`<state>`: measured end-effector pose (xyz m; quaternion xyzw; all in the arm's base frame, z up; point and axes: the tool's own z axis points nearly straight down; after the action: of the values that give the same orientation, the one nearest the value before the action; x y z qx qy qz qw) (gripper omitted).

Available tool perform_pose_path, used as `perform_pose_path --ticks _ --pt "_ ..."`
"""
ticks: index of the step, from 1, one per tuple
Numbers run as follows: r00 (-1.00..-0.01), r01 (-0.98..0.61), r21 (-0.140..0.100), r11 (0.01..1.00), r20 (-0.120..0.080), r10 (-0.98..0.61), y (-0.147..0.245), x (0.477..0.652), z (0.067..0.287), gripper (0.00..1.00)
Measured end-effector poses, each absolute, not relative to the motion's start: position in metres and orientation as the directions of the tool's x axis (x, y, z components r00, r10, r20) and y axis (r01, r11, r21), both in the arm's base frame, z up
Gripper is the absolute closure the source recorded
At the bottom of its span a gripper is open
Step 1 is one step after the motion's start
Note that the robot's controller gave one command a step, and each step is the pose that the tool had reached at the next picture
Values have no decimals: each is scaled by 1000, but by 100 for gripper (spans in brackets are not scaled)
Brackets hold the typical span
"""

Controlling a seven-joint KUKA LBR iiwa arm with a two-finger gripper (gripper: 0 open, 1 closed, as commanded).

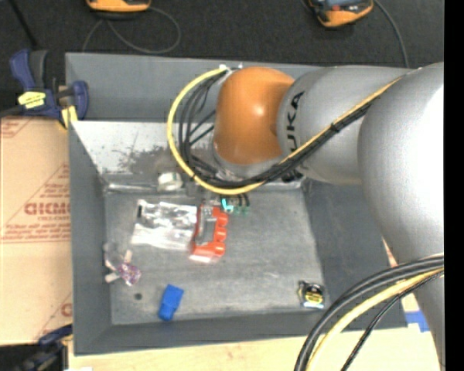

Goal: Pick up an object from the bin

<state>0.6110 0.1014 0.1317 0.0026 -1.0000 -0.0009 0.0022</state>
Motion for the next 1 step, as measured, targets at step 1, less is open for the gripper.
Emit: perform_pose_path --ticks 1 --pt "-984 177 2 984 1 177 127 596 69 0"
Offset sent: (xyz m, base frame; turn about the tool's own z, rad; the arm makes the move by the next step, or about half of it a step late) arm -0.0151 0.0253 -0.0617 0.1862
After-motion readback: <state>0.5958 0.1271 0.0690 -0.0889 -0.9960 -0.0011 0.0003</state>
